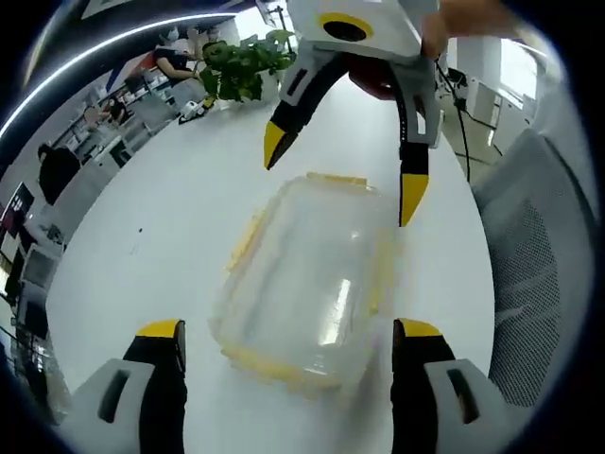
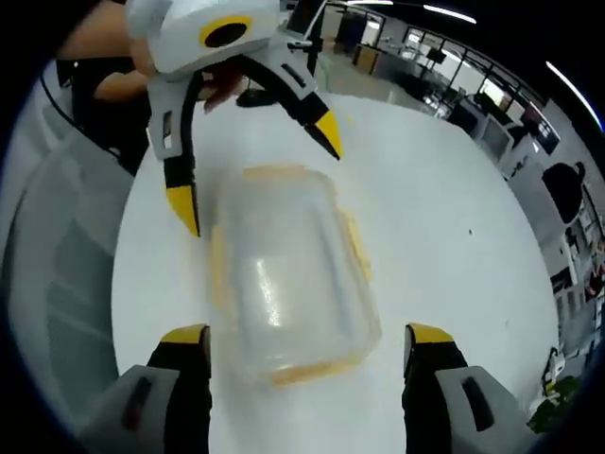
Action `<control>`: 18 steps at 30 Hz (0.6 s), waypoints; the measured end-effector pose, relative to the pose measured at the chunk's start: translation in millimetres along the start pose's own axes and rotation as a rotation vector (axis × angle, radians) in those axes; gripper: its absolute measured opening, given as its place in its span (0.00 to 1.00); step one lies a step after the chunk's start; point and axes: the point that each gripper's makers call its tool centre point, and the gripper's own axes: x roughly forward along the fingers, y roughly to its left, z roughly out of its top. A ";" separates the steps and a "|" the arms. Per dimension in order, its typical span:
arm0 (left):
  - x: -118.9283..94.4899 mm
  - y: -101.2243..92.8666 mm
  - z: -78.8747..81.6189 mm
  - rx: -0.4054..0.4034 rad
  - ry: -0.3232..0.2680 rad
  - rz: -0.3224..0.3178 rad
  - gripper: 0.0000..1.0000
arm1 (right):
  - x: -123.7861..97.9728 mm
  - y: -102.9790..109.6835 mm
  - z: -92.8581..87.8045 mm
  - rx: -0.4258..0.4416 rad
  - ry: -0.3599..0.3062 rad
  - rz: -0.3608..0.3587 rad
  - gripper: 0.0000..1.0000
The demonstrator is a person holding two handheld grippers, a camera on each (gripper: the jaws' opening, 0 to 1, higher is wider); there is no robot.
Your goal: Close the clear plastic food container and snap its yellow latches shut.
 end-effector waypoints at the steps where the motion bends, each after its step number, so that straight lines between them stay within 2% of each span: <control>1: -1.3 -3.4 -3.2 0.007 0.006 -0.001 0.91 | -0.2 2.3 -1.1 0.004 0.000 0.002 0.84; 7: -10.5 -11.8 -8.0 -0.053 -0.026 0.000 0.93 | -4.4 11.4 -5.3 0.032 -0.016 -0.013 0.83; 10: -14.0 -15.9 -10.3 -0.085 -0.044 -0.002 0.94 | -9.4 14.7 -5.0 0.075 -0.037 -0.023 0.83; 13: -19.3 -17.2 -9.5 -0.138 -0.082 0.013 0.95 | -13.6 16.6 -7.0 0.108 -0.053 -0.043 0.83; 18: -27.9 -18.6 -15.7 -0.216 -0.113 0.050 0.94 | -18.8 22.6 -11.6 0.168 -0.082 -0.068 0.82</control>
